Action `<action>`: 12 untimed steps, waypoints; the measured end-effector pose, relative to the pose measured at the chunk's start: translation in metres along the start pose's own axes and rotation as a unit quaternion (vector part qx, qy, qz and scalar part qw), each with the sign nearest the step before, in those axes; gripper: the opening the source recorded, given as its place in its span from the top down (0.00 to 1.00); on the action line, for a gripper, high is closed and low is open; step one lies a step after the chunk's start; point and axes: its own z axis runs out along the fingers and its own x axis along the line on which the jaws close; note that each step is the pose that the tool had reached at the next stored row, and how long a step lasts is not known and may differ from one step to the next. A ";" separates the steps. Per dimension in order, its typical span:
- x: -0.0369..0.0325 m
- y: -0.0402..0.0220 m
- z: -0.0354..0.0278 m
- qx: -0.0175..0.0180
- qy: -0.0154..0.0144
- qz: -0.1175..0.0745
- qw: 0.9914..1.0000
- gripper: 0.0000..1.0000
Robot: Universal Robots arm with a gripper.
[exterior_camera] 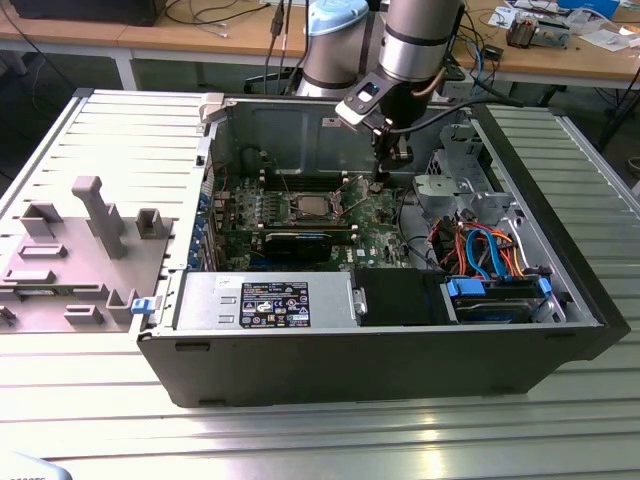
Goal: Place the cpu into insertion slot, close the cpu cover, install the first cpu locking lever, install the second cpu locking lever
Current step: 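Close the cpu cover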
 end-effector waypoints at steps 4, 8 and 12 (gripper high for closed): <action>-0.0002 0.0028 0.0005 0.000 0.000 0.000 1.000 0.89; -0.0007 0.0066 0.0014 0.000 0.000 0.000 1.000 0.89; -0.0007 0.0079 0.0041 0.000 0.000 0.000 1.000 0.89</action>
